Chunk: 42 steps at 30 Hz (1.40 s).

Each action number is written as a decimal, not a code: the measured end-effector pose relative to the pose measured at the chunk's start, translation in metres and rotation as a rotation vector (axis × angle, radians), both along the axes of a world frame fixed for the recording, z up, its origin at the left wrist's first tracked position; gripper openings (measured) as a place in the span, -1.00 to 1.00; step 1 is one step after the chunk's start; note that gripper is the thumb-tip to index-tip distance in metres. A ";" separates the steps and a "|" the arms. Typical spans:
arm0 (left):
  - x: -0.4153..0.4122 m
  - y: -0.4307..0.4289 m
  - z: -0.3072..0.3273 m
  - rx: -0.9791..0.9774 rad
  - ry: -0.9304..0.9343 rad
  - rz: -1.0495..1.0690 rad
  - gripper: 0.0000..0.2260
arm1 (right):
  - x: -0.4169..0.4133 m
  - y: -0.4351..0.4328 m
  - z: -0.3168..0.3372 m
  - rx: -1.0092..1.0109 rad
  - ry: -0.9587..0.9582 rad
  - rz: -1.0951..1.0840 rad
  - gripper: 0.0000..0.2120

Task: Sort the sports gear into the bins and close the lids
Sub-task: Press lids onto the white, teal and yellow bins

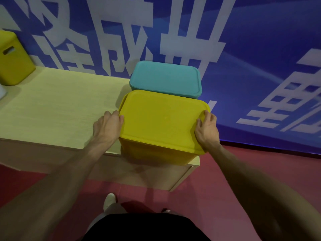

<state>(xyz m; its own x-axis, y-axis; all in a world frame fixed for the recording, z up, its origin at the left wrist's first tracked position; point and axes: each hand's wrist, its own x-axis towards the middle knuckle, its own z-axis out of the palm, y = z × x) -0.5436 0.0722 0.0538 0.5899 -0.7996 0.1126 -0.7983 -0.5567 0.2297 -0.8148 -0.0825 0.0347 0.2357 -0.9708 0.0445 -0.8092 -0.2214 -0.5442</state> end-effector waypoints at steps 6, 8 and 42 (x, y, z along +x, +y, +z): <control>-0.002 -0.009 -0.001 -0.014 0.091 0.053 -0.61 | 0.002 0.000 0.000 -0.038 0.088 -0.022 -0.55; 0.001 -0.017 0.000 0.010 0.191 0.102 -0.55 | 0.002 -0.002 0.000 -0.033 0.104 -0.025 -0.55; 0.007 -0.019 -0.011 -0.154 0.454 0.080 -0.61 | 0.008 -0.008 0.000 0.088 0.063 -0.071 -0.41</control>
